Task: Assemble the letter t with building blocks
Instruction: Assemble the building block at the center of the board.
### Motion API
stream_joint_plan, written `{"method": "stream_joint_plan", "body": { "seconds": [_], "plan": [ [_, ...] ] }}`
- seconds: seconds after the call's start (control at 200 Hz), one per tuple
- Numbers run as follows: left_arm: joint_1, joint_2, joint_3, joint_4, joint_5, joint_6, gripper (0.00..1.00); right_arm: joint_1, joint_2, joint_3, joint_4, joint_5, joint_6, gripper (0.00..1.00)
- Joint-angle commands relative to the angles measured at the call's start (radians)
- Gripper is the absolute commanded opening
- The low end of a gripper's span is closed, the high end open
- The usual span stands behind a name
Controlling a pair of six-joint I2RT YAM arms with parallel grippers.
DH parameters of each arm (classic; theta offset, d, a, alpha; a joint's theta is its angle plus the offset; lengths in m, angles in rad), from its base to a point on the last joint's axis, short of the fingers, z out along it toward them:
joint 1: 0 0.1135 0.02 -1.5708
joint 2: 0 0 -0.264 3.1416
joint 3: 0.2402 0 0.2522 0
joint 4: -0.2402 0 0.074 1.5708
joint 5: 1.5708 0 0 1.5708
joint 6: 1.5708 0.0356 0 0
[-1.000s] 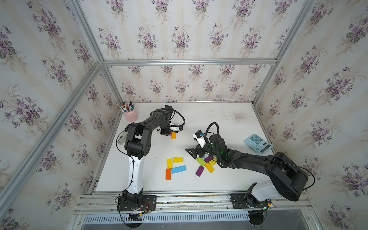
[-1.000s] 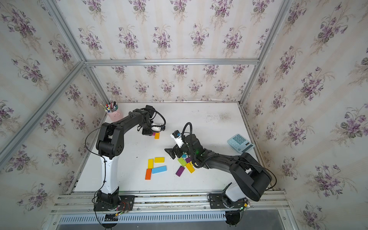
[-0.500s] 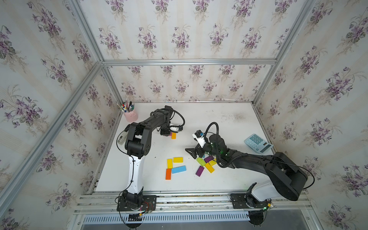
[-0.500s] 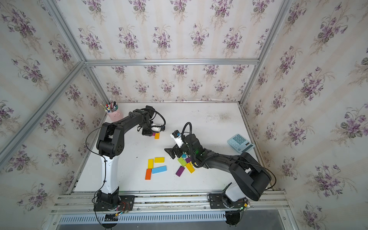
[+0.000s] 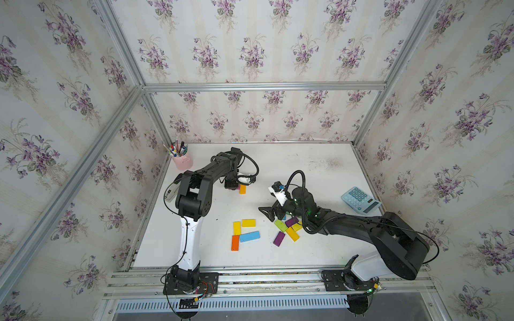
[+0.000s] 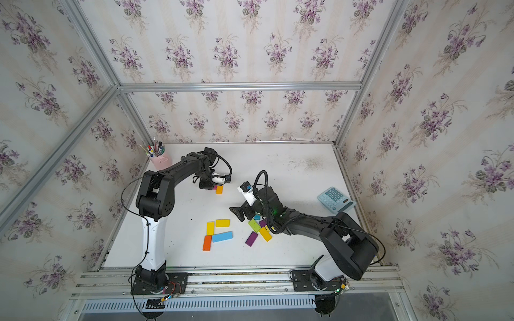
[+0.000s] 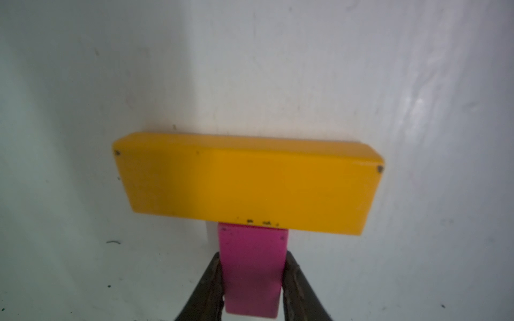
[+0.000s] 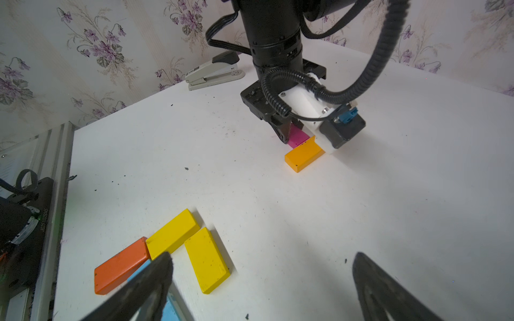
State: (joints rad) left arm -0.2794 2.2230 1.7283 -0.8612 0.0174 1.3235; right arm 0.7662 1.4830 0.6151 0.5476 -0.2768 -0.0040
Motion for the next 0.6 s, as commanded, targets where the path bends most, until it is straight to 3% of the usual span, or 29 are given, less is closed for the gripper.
{"method": "stream_joint_plan", "body": {
  "seconds": [0.0,0.595],
  "plan": [
    [0.001,0.01,-0.005,0.009,-0.008,0.015,0.35,0.0,0.006,0.007,0.003,-0.005,-0.014,1.0],
    [0.0,0.003,-0.021,0.029,0.008,0.007,0.45,0.0,0.016,0.012,0.001,-0.015,-0.016,1.0]
  ]
}}
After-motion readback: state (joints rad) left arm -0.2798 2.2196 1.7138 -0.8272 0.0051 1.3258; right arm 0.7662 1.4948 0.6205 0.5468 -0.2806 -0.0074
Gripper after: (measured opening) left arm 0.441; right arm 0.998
